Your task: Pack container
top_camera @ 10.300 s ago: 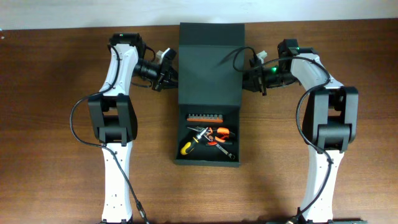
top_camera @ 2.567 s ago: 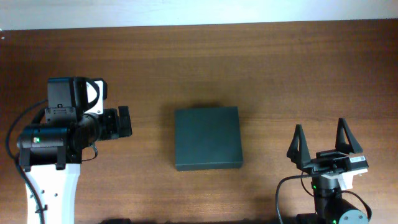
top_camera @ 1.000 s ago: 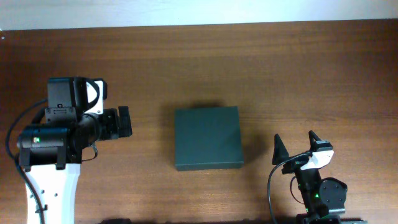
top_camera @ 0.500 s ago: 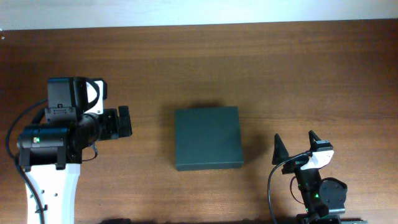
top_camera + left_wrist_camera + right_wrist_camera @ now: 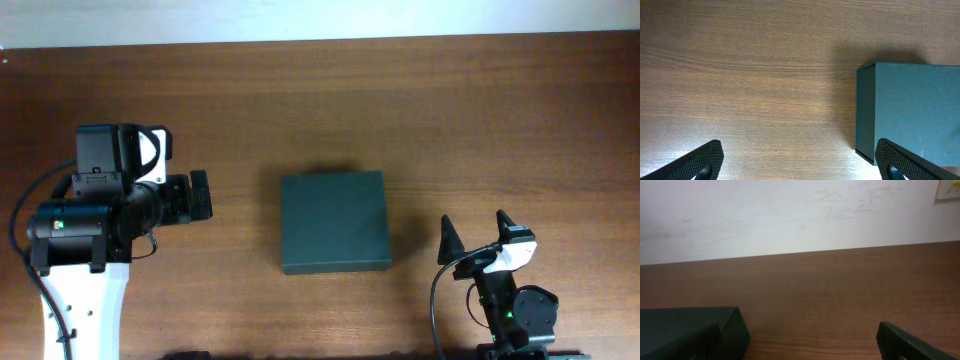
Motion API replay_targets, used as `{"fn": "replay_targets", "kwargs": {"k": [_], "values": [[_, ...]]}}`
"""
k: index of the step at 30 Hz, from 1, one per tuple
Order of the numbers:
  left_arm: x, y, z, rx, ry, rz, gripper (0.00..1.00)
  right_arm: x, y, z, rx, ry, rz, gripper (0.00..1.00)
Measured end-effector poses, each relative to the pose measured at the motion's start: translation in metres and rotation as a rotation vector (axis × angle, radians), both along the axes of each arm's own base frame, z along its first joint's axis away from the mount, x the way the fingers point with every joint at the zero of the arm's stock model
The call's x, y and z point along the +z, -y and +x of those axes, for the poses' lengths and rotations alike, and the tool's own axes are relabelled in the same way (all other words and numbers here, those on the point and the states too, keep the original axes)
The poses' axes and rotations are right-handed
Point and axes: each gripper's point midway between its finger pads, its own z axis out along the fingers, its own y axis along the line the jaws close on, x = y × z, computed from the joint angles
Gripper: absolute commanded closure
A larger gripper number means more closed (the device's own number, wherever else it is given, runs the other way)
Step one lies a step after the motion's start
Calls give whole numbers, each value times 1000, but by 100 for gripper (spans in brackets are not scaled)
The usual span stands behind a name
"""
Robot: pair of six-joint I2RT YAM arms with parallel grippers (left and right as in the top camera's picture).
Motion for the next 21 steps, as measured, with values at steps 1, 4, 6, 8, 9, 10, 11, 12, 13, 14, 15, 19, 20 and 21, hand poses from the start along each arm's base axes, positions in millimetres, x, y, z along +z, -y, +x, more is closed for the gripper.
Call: {"fn": "replay_targets", "kwargs": {"k": [1, 4, 6, 8, 9, 10, 11, 12, 13, 14, 15, 19, 20, 21], "values": [[0, 0, 0, 0, 0, 0, 1, 0, 0, 0, 0, 0, 0, 1], [0, 0, 0, 0, -2, 0, 1, 0, 0, 0, 0, 0, 0, 1], [-4, 0, -7, 0, -32, -1, 1, 0, 0, 0, 0, 0, 0, 1], [-4, 0, -7, 0, -31, -1, 1, 0, 0, 0, 0, 0, 0, 1], [-2, 0, -3, 0, -14, 0, 1, 0, 0, 0, 0, 0, 0, 1], [1, 0, 2, 0, 9, 0, 1, 0, 0, 0, 0, 0, 0, 1], [4, 0, 10, 0, 45, 1, 1, 0, 0, 0, 0, 0, 0, 1], [8, 0, 20, 0, 90, 2, 1, 0, 0, 0, 0, 0, 0, 1], [13, -1, 32, -1, 146, 2, 1, 0, 0, 0, 0, 0, 0, 1], [17, 0, 45, -4, 206, 1, 1, 0, 0, 0, 0, 0, 1, 1], [20, 0, 56, -7, 260, -1, 1, 0, 0, 0, 0, -1, 1, 1], [22, 6, 86, -35, 488, -18, 1, 0, 0, 0, 0, 0, 0, 1], [22, 7, 89, -42, 538, -22, 1, 0, 0, 0, 0, 0, 0, 1], [20, 9, 89, -50, 585, -27, 1, 0, 0, 0, 0, -1, 0, 1]]}}
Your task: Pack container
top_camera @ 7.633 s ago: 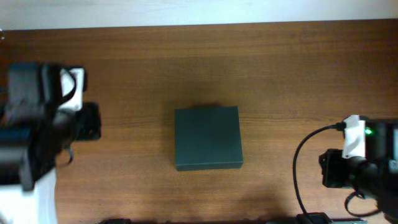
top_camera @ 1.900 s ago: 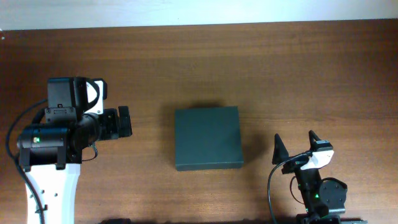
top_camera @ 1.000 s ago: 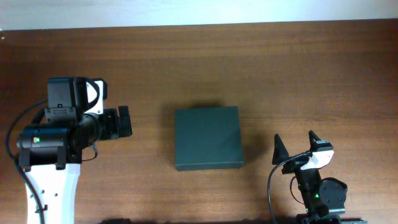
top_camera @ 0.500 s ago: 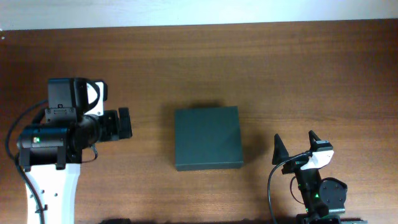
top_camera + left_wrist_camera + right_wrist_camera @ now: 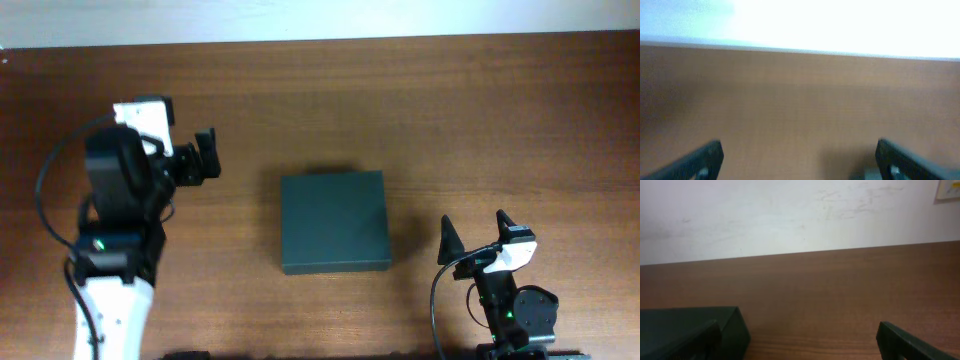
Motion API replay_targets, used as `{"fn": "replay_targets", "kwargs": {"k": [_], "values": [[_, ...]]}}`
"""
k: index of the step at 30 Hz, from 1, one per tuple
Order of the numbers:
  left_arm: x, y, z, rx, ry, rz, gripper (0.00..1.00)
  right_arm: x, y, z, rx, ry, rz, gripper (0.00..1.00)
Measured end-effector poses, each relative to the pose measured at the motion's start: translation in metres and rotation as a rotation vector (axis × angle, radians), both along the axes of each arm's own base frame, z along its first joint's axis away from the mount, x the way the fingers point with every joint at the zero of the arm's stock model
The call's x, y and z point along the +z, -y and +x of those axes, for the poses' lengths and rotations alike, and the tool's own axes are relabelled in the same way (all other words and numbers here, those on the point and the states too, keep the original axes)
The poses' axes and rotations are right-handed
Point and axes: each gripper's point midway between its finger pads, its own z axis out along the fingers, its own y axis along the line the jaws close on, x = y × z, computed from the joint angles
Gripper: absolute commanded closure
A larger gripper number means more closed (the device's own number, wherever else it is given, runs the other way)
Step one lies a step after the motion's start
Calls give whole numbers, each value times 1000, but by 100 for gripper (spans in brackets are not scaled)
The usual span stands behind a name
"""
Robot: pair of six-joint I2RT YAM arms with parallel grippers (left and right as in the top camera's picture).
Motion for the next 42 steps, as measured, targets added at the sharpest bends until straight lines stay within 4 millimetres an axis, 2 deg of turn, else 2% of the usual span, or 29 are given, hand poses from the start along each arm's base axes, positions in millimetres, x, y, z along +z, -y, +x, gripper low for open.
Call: {"fn": "replay_targets", "kwargs": {"k": [10, 15, 22, 33, 42], "values": [[-25, 8, -41, -41, 371, 3, 1, 0, 0, 0, 0, 0, 0, 1], [-36, 15, -63, -65, 498, 2, 1, 0, 0, 0, 0, 0, 0, 1], [-44, 21, -83, -85, 583, 0, 1, 0, 0, 0, 0, 0, 2, 1], [-32, 20, -100, -85, 680, 3, 1, 0, 0, 0, 0, 0, 2, 1], [-33, 20, -112, -85, 721, 5, 1, 0, 0, 0, 0, 0, 2, 1]]}}
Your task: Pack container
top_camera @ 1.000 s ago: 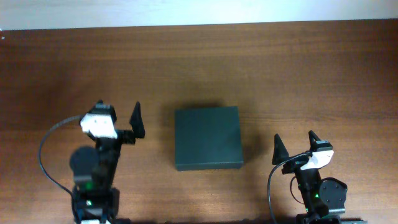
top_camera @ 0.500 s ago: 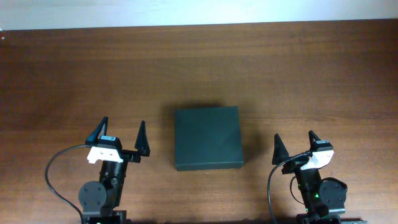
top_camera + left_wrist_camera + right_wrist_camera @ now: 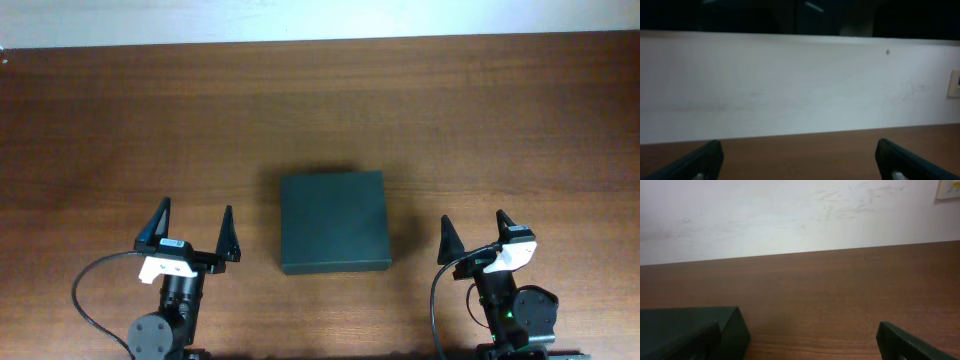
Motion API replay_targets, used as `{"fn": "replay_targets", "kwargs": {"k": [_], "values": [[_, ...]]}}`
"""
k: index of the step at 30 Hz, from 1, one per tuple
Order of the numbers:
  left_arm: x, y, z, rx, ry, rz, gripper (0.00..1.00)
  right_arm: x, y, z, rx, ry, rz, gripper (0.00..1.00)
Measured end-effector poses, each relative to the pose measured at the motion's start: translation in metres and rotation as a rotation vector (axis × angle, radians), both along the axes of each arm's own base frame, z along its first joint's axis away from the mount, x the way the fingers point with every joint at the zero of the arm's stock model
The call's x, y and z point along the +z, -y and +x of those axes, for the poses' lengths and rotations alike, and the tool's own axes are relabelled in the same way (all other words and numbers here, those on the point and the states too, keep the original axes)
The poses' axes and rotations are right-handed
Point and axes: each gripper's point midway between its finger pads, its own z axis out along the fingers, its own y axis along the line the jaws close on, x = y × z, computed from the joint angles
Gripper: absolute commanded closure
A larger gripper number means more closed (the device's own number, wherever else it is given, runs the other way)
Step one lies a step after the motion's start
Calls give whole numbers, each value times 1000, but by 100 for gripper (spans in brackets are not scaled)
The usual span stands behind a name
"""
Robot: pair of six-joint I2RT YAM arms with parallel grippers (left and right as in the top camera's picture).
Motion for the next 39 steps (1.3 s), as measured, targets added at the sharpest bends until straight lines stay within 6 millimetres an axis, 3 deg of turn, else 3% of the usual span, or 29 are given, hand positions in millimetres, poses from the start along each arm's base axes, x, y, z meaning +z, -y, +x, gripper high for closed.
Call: {"fn": "replay_targets", "kwargs": {"k": [10, 18, 33, 39], "values": [[2, 0, -13, 4, 33, 14, 1, 0, 0, 0, 0, 0, 0, 1], [-2, 0, -13, 16, 26, 59, 1, 0, 0, 0, 0, 0, 0, 1], [-77, -7, -4, 49, -277, 100, 1, 0, 0, 0, 0, 0, 0, 1], [-84, -17, -3, 110, -310, 100, 1, 0, 0, 0, 0, 0, 0, 1]]}}
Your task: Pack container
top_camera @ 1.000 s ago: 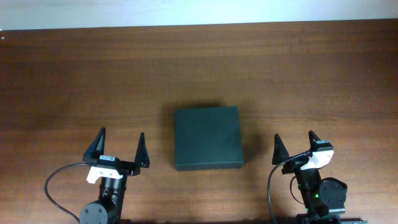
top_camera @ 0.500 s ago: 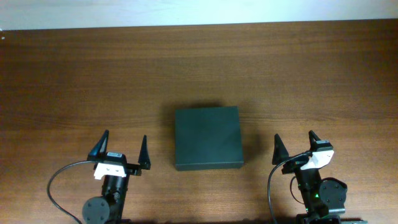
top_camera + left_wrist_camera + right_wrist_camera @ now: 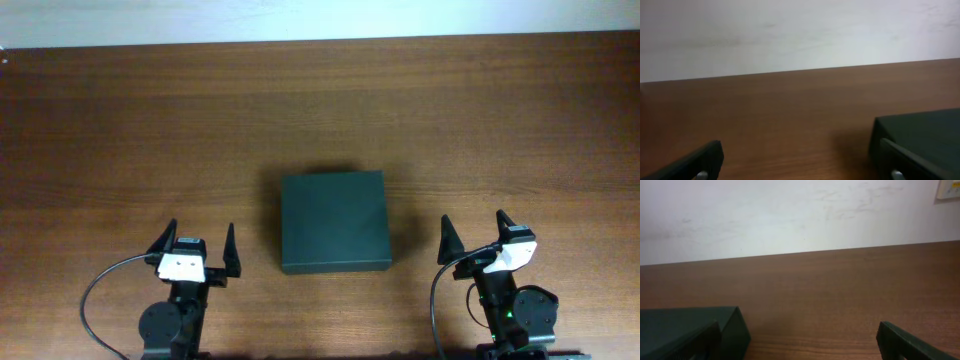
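Observation:
A dark green closed box (image 3: 333, 221) lies flat in the middle of the wooden table. My left gripper (image 3: 199, 247) is folded back at the front edge, left of the box, open and empty; the box corner (image 3: 920, 132) shows at the right of its wrist view. My right gripper (image 3: 475, 236) sits at the front edge, right of the box, open and empty, with the box corner (image 3: 690, 327) at the left of its view.
A white wall (image 3: 800, 215) runs along the far edge of the brown table (image 3: 480, 120). Black cables (image 3: 435, 300) loop beside each arm base at the front edge.
My left gripper has shifted slightly right and tilted down: its view now takes in the table and the box corner instead of mostly wall. The right arm has not moved.
My left arm was stretched over the table left of the box, gripper open and pointing down. Then it was raised and further back. After that it was folded at the front edge facing the wall, and now sits level. The right arm stayed parked throughout.

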Motion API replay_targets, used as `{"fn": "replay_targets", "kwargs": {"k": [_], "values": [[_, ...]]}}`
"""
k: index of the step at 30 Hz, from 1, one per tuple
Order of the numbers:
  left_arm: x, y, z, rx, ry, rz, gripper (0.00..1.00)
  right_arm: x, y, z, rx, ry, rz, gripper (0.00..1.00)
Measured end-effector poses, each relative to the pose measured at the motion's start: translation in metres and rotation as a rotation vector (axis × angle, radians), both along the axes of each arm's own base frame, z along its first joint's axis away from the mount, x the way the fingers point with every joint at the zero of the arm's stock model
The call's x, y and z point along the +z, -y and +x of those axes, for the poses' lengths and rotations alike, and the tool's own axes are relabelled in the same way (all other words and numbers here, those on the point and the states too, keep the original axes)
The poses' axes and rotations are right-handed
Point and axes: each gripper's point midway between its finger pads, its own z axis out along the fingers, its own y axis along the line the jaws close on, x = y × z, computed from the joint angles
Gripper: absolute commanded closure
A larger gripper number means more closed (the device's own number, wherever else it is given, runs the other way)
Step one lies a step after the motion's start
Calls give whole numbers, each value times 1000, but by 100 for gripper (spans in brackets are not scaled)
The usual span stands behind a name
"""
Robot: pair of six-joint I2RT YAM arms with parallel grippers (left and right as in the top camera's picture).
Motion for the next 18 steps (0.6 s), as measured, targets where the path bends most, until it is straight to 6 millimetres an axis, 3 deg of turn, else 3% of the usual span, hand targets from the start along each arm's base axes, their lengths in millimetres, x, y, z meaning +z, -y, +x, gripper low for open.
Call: {"fn": "replay_targets", "kwargs": {"k": [18], "values": [[-1, -5, 0, 29, -3, 3, 1, 0, 0, 0, 0, 0, 0, 1]]}}
